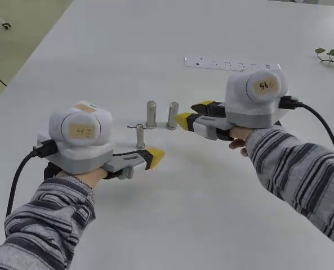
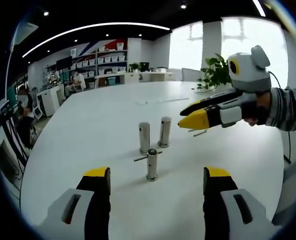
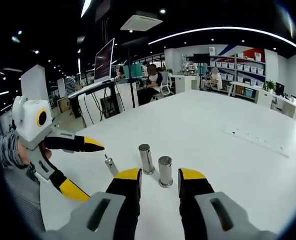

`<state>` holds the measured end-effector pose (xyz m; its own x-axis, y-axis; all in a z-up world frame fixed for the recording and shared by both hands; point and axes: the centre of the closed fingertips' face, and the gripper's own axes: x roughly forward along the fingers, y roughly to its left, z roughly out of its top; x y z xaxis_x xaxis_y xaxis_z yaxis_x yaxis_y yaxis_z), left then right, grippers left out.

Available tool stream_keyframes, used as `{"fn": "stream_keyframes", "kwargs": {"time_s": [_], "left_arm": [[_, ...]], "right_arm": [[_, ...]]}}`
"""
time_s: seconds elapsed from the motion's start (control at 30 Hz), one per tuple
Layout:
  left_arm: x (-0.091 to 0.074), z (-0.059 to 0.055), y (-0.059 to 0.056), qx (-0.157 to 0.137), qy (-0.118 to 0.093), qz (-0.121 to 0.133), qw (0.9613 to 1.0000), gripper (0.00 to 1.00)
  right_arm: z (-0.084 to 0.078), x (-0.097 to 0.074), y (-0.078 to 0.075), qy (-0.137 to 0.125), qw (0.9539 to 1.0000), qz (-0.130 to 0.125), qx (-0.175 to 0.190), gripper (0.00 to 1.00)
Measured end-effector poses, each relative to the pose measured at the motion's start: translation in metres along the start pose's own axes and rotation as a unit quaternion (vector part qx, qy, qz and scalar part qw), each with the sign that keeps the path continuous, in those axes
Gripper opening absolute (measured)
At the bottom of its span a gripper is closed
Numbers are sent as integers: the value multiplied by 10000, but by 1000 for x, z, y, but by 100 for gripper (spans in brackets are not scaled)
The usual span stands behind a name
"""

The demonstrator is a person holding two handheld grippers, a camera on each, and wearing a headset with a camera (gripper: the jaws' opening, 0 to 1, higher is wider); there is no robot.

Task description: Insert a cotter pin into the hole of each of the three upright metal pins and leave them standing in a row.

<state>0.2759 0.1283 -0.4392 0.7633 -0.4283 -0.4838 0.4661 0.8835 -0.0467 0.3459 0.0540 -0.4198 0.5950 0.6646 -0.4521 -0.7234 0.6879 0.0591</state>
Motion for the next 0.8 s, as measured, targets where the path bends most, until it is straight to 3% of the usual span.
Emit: {"fn": "stream_keyframes", "kwargs": {"time_s": [0.13,0.37,0.6,0.8], "left_arm": [[-7,3,-2,-171,-76,-2,9998,79],[-16,1,-6,31,47,1,10000,82],[-18,4,-7,50,-6,-49,10000,82],[-18,6,-8,53,-32,-78,10000,82]], "right_arm": [[-2,12,-1,63,10000,-64,36,24],[-5,26,-5,63,9997,-178,156,20],[-19,39,-9,202,9992,-265,203,15],[-20,41,-7,199,9989,-264,321,10]]}}
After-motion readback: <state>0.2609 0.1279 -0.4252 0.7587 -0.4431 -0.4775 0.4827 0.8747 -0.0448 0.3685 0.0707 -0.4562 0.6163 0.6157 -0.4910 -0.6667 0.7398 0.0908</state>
